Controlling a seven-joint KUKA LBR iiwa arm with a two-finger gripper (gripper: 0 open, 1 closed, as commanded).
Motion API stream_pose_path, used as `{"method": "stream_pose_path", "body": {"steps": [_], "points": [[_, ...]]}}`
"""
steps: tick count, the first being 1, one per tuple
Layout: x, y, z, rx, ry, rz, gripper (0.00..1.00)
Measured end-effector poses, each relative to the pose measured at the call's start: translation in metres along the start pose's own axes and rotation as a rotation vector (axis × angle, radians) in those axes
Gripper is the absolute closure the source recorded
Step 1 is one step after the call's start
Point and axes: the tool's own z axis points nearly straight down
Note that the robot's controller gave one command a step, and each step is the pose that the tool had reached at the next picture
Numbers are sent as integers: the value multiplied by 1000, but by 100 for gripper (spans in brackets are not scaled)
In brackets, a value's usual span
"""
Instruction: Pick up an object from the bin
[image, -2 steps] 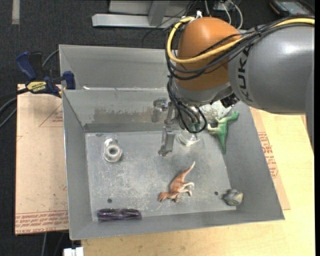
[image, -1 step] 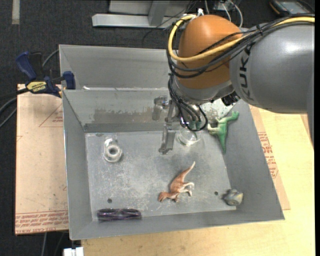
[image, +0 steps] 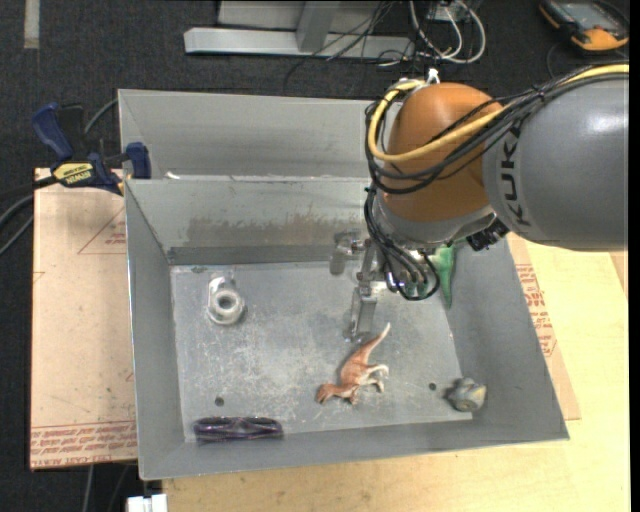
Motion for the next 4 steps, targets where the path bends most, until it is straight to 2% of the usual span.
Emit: {"method": "stream_pose_path", "body": {"steps": [1,2,3,4], "points": [[28,-63,32,-1,-10,-122,0],[27,-55,79,-1,2,-176,0],[64,-89,131,-1,-7,-259,0],[55,-69,129,-2,-3,-418,0]]}}
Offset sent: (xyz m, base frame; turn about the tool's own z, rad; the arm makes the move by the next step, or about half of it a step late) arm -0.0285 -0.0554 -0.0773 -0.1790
